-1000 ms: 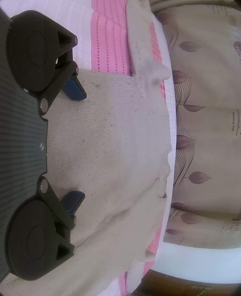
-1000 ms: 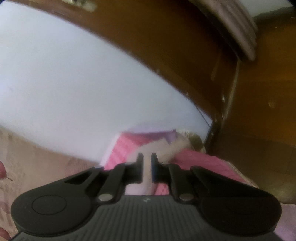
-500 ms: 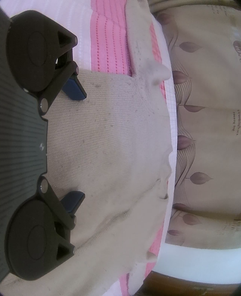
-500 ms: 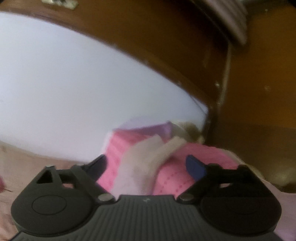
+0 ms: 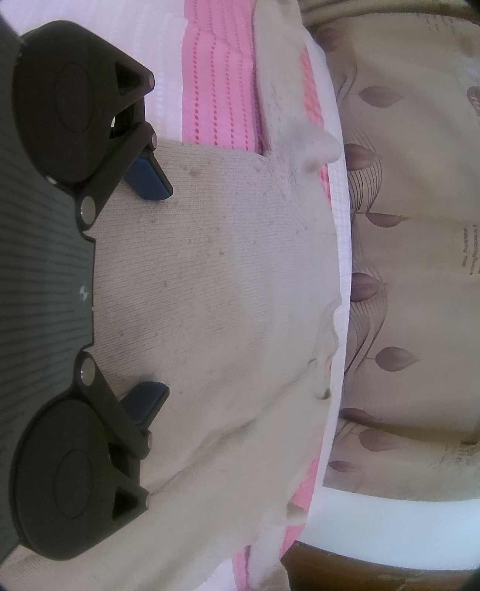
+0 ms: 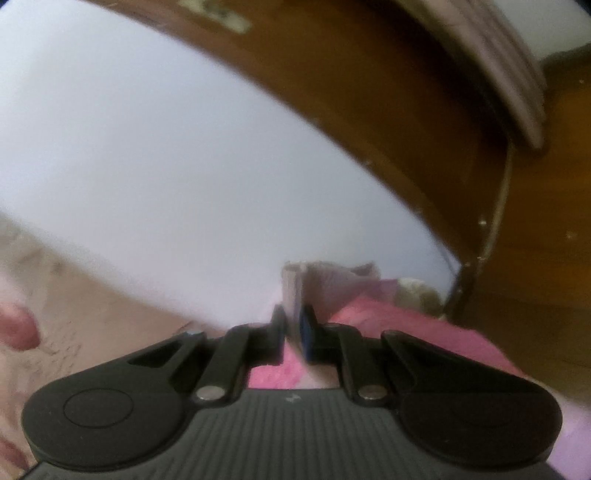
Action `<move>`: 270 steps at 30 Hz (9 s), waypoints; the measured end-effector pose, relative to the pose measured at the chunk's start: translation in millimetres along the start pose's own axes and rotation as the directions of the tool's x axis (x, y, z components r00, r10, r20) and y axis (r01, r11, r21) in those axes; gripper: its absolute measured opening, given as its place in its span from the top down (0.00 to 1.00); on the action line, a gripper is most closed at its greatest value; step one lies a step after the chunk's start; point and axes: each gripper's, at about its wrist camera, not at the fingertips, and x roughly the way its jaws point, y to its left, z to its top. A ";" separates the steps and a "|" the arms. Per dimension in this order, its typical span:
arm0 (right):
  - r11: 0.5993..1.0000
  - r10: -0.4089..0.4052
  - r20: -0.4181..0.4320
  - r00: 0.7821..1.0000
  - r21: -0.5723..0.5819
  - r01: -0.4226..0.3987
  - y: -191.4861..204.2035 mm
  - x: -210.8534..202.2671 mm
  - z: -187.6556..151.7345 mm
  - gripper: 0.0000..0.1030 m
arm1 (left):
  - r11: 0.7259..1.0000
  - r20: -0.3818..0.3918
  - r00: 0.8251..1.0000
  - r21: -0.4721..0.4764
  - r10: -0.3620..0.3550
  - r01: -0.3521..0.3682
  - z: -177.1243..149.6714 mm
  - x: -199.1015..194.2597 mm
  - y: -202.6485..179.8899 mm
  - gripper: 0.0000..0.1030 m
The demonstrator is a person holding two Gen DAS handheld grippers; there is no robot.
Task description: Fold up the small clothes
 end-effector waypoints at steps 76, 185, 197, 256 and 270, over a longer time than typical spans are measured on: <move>0.653 -0.053 -0.264 0.963 -0.738 -0.167 203.4 -142.2 -359.2 0.22 | 0.962 0.089 0.989 -0.236 -0.119 0.137 76.3 38.1 75.1 0.15; 0.584 -0.077 -0.189 0.979 -0.804 -0.109 219.0 -68.9 -347.3 0.08 | 0.909 0.369 0.926 -0.355 -0.077 0.216 266.7 -87.0 156.9 0.98; 0.735 0.071 -0.208 0.976 -0.651 -0.192 199.2 -81.7 -319.4 0.08 | 0.900 0.146 0.905 -0.125 -0.400 0.418 249.0 26.6 -80.1 0.98; 0.770 0.004 -0.430 0.903 -0.575 -0.277 144.1 -190.4 -269.3 0.09 | 0.944 0.021 0.985 -0.281 -0.171 0.170 -22.6 -77.7 119.0 0.05; 0.730 0.028 -0.460 0.887 -0.597 -0.332 93.8 -299.7 -310.1 0.14 | 0.933 0.011 0.973 -0.284 -0.229 0.223 -79.2 -132.9 107.3 0.17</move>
